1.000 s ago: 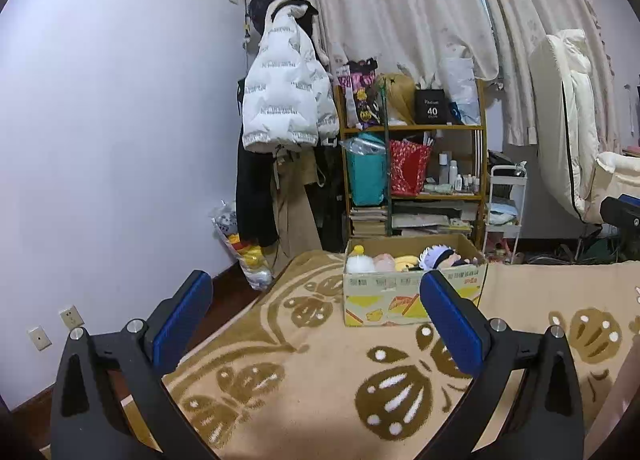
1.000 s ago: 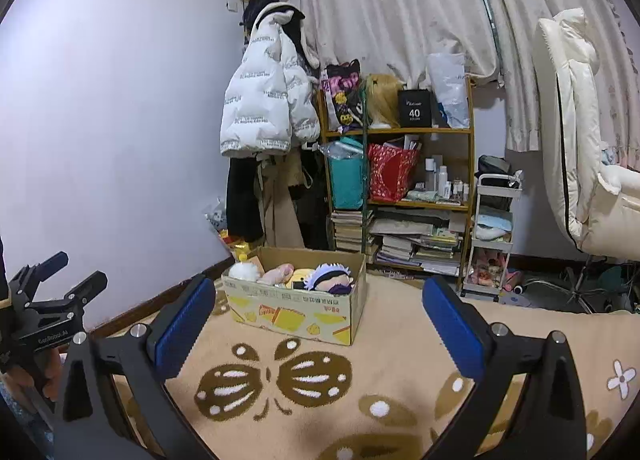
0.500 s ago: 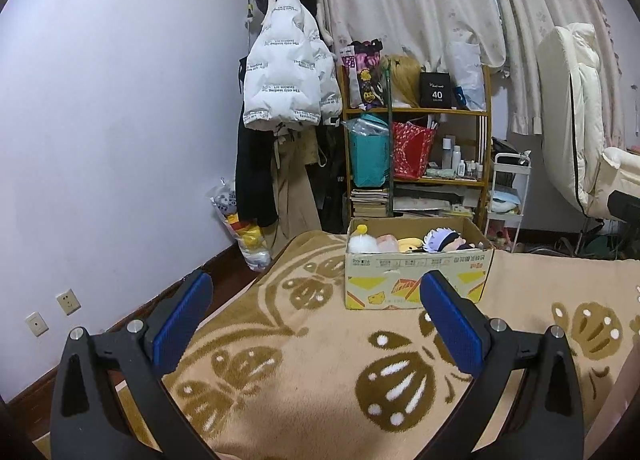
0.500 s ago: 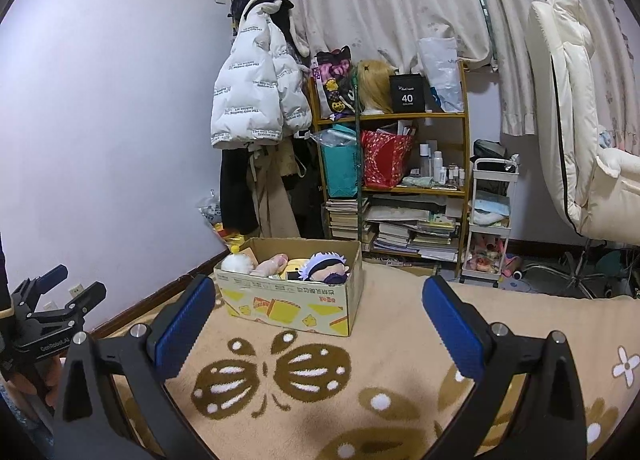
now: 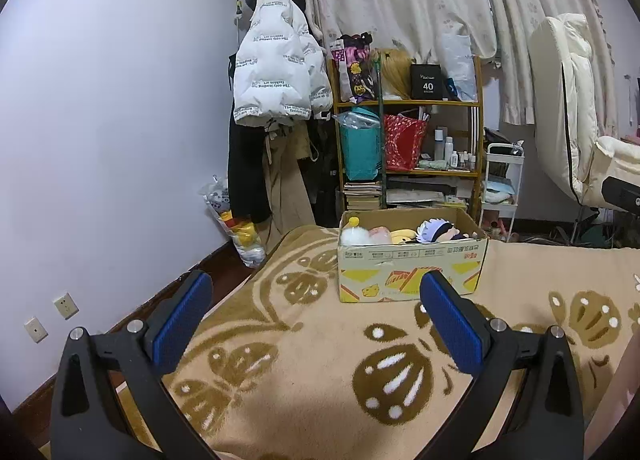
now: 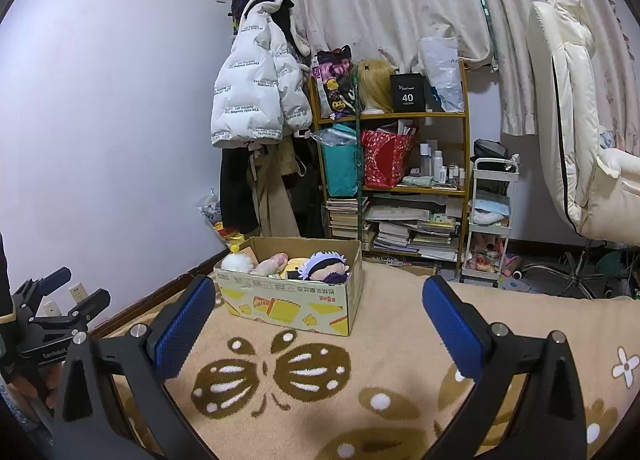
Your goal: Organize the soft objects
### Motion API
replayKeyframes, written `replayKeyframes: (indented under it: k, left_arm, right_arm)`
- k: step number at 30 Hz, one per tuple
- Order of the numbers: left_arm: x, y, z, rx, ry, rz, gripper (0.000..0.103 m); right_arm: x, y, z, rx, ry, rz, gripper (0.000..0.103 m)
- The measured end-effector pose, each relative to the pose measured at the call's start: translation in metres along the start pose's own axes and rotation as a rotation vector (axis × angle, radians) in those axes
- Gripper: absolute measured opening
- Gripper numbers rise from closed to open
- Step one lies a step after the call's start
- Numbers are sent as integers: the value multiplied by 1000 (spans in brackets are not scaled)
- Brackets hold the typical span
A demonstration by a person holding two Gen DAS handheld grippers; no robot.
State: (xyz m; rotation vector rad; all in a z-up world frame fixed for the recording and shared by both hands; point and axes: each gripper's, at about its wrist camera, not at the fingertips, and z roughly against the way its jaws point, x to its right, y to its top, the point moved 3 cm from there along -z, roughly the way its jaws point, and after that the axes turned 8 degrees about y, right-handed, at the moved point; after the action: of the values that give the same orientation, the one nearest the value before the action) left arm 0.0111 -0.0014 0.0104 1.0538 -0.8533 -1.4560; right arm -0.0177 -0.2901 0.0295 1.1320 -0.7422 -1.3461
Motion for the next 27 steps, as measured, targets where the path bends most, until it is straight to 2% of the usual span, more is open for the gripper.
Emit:
replayKeyframes:
  k: [27]
  left_arm:
    - [2,1,3,16,18,-4,102]
  right_arm:
    - [0,0,-1,0,-8,6,103]
